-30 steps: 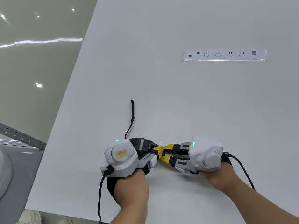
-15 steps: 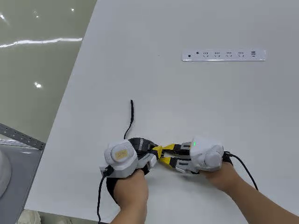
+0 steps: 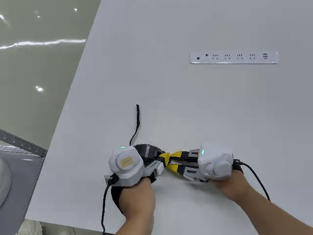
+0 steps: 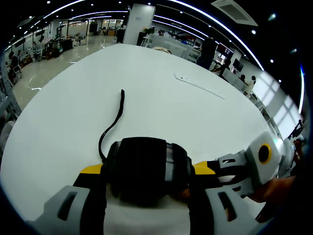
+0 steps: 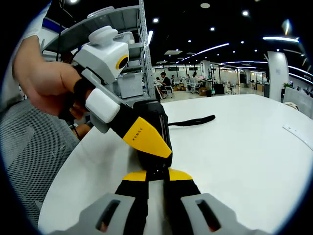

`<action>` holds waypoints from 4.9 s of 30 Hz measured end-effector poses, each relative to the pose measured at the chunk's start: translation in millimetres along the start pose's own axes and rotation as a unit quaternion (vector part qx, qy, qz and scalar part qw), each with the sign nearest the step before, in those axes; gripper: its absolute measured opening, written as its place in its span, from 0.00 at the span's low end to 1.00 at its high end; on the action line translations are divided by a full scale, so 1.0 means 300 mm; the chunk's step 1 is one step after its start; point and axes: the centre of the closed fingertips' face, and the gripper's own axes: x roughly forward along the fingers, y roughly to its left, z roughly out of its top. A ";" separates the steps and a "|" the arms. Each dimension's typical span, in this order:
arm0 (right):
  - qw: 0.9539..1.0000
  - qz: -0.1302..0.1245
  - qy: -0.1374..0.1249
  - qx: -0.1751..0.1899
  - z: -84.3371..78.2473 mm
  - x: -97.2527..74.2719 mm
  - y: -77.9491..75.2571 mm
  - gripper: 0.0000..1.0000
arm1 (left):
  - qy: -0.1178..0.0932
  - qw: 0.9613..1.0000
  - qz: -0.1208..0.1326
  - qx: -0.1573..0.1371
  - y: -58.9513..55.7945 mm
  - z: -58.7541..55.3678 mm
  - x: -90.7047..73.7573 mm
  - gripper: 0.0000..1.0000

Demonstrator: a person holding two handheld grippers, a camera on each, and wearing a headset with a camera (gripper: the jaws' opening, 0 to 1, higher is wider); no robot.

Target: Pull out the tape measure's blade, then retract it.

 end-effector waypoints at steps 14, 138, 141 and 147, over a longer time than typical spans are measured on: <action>1.000 -0.002 0.000 0.016 -0.001 0.000 -0.002 0.14 | 0.001 1.000 -0.002 0.003 0.000 0.001 0.001 0.66; 0.972 -0.173 0.024 0.160 0.032 -0.433 0.073 0.56 | -0.007 0.966 -0.193 0.173 0.096 -0.048 -0.285 0.85; 0.970 -0.180 0.022 0.160 0.040 -0.452 0.072 0.56 | -0.008 0.965 -0.194 0.178 0.105 -0.045 -0.301 0.86; 0.967 -0.196 0.024 0.159 0.039 -0.494 0.076 0.57 | -0.007 0.967 -0.192 0.166 0.136 -0.043 -0.320 0.87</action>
